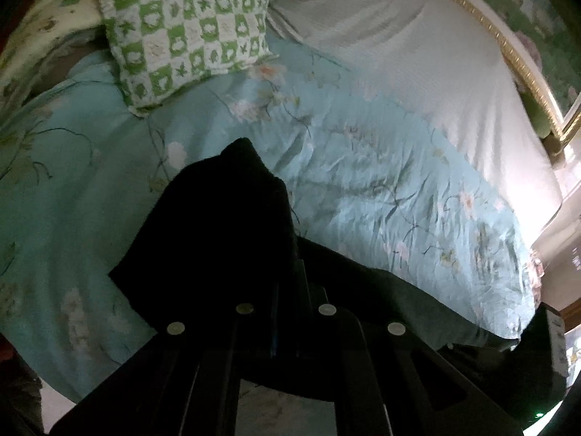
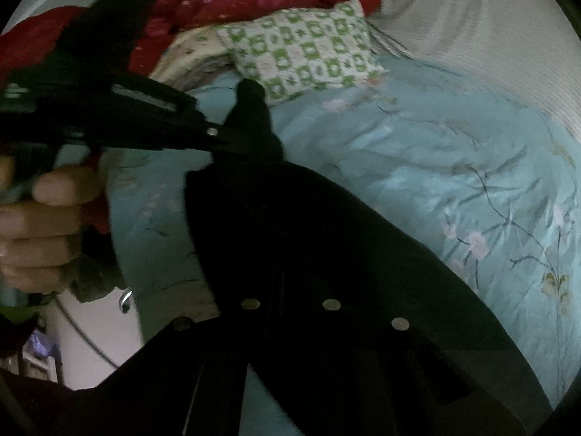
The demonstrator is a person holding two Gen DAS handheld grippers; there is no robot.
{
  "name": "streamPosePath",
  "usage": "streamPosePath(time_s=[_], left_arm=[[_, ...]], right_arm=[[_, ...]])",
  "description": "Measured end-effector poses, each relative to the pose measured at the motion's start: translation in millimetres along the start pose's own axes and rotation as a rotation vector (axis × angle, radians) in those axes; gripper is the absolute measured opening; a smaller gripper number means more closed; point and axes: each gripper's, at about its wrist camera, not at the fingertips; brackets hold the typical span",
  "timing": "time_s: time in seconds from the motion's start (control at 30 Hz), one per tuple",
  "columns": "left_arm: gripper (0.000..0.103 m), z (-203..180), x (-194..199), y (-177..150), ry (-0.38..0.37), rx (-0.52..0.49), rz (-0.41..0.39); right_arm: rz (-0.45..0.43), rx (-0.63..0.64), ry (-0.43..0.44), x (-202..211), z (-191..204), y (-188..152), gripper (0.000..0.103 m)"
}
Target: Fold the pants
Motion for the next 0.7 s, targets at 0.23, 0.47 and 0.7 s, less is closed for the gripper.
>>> streamPosePath(time_s=[0.23, 0.47, 0.7], left_arm=[[0.004, 43, 3, -17, -0.042, 0.031, -0.034], [0.004, 73, -19, -31, -0.035, 0.069, 0.001], [0.005, 88, -32, -40, -0.03, 0.086, 0.032]], right_arm=[[0.044, 0.03, 0.038, -12, 29, 5, 0.006], [0.126, 0.013, 0.035, -42, 34, -7, 0.006], [0.151, 0.016, 0.025, -47, 35, -9, 0.006]])
Point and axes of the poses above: each gripper's, at about its wrist camera, not at the fingertips, and x roughly against the way its jaws point, z to its left, y to its top, and after that the axes turned 10 degrees about x, right-handed
